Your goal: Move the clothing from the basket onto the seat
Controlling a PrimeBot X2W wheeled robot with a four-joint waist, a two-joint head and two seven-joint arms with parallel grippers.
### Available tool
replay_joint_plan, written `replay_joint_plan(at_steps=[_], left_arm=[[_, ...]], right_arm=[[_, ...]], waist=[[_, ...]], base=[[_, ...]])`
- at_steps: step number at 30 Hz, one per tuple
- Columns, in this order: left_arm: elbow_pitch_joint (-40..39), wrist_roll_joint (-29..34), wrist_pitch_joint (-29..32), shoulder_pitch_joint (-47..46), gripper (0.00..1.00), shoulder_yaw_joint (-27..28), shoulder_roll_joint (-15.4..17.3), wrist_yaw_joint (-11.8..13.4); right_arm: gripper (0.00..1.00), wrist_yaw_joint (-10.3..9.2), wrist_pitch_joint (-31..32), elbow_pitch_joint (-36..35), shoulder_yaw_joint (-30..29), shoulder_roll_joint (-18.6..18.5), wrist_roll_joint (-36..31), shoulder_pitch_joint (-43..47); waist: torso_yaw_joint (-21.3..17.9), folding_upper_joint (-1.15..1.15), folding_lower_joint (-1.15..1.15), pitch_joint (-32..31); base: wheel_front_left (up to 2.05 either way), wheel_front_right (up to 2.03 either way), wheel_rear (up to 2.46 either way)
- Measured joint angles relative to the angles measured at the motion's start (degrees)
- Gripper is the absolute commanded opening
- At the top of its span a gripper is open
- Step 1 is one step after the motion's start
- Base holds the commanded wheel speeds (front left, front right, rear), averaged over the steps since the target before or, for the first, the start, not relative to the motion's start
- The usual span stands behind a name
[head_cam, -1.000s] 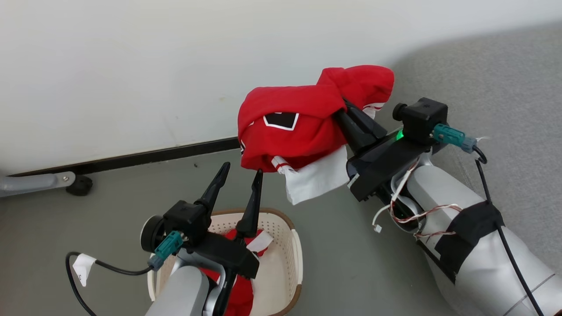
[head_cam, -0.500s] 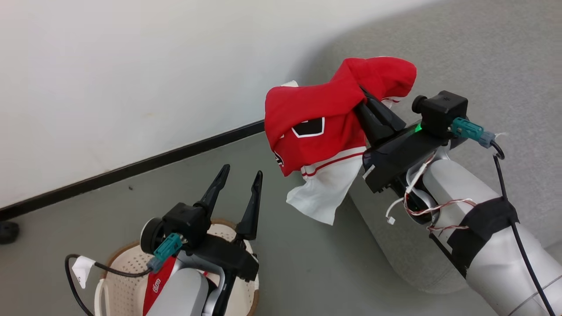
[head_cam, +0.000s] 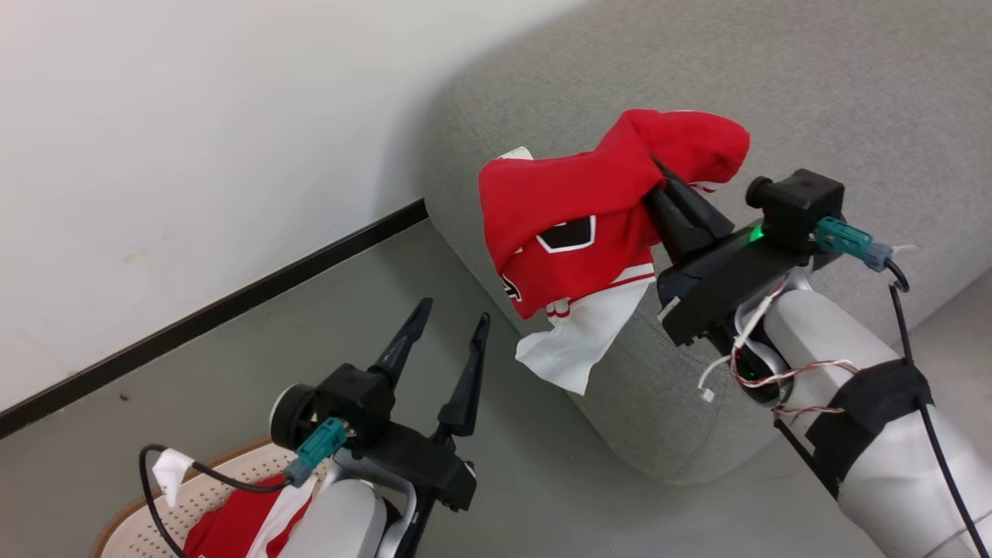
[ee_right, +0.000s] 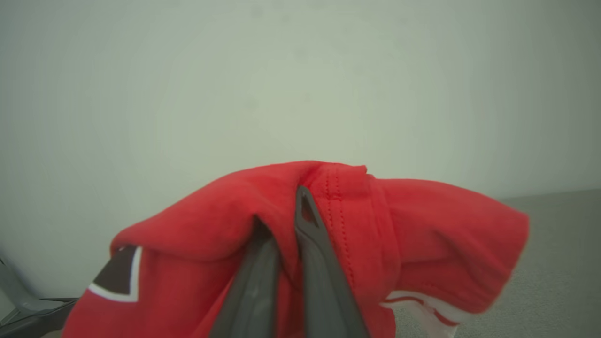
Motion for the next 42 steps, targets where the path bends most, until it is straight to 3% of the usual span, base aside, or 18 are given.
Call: replay_joint_plan(at_steps=[13,32,42], left_arm=[[1.8,-1.0,0.0,-4.5,1.0,-6.0,0.0,-0.5],[3.1,-0.2,0.0,-4.2,1.0,-3.7,0.3,-0.4],[2.3,2.5,0.0,-4.5,1.0,-4.4,0.6,-0.4]], right_arm=[[0.0,-0.62,0.0,-3.1,-8.3,-4.9,-2.3,4.1],[0.0,-0.58,0.0,1.3,-16.1,-9.9,-5.2,-4.2],[0.0,-0.49,0.0,3.5,-22.2,-16.3,-5.4,-7.6]], waist=[[-4.2,0.0,0.0,1.9],[-3.8,0.0,0.0,6.2],[-2.4,0.0,0.0,11.4]], base=[[0.0,0.0,0.0],[0.0,0.0,0.0],[0.0,0.0,0.0]])
